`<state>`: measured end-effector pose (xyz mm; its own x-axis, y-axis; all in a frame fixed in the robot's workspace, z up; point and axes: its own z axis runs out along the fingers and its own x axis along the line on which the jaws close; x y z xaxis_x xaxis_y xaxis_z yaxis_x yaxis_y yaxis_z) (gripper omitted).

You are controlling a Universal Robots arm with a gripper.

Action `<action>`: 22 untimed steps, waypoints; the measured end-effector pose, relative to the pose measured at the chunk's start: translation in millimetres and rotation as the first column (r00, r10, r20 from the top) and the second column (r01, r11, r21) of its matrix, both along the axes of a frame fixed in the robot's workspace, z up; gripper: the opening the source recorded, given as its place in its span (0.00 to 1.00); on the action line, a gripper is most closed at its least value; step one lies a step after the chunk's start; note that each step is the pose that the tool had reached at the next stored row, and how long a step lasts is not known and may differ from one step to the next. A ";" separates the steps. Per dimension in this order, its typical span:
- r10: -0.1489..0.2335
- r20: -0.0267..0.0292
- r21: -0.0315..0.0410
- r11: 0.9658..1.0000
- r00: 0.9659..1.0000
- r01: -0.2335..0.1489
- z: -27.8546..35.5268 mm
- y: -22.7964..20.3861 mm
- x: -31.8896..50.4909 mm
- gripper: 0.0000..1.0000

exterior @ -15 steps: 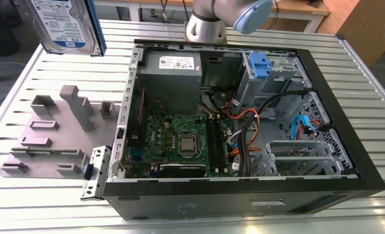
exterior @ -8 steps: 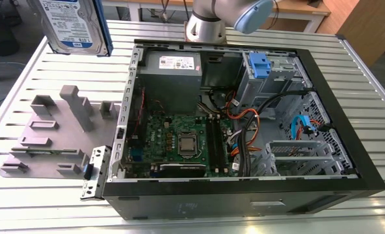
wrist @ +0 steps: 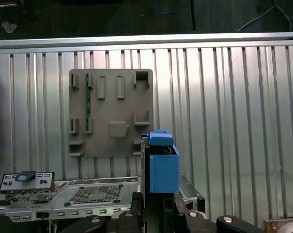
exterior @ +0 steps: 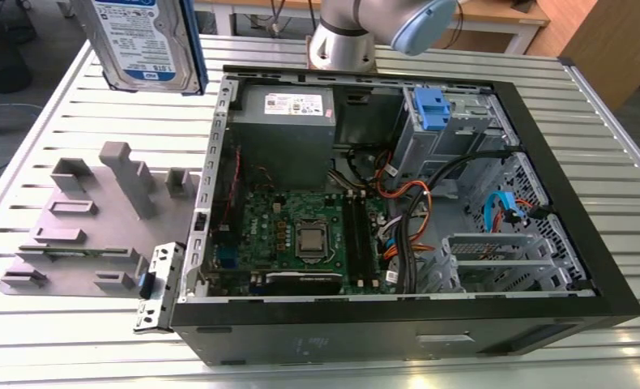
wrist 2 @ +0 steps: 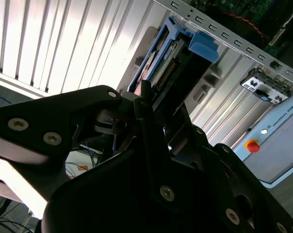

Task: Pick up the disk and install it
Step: 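Pick up the disk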

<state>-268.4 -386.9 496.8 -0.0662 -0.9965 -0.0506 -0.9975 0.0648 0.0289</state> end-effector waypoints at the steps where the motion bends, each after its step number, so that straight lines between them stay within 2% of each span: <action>1: 0.000 0.000 0.000 1.000 1.000 0.000 -0.1 0.0 3.2 0.35; 22: 0.000 0.000 0.000 1.000 1.000 0.000 -1.9 0.0 76.4 0.35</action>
